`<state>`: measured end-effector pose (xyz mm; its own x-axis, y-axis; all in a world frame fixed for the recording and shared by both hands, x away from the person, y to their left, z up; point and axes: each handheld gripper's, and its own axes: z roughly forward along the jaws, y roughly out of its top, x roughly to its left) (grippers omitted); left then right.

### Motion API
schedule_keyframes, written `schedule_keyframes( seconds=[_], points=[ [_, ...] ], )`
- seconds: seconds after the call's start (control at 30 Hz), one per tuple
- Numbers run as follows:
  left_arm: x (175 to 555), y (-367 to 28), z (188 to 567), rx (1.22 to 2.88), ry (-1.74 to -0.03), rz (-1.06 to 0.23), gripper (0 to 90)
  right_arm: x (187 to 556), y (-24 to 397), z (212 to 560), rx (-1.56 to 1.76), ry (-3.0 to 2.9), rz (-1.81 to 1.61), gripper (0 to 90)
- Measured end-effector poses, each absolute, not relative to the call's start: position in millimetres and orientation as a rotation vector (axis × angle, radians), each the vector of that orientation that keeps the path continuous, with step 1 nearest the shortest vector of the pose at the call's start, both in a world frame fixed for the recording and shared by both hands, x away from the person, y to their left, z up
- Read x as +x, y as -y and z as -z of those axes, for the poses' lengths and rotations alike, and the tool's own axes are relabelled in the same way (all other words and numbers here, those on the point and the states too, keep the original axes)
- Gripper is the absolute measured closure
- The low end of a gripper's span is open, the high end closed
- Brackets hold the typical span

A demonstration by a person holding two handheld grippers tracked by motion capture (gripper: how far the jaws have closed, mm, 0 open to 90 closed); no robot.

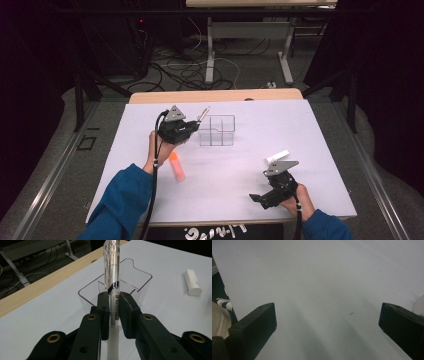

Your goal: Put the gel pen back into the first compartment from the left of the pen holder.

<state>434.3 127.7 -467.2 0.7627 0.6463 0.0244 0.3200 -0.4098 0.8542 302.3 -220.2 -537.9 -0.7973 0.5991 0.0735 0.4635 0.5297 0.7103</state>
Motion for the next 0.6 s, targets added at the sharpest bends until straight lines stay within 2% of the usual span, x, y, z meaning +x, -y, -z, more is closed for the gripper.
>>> schedule_keyframes(
  seconds=[0.6],
  points=[
    [441, -116, 457, 1.949, -0.7, -0.453, 79.7, 304, 220, 539, 0.916, -2.591, -1.12, 1.0]
  ],
)
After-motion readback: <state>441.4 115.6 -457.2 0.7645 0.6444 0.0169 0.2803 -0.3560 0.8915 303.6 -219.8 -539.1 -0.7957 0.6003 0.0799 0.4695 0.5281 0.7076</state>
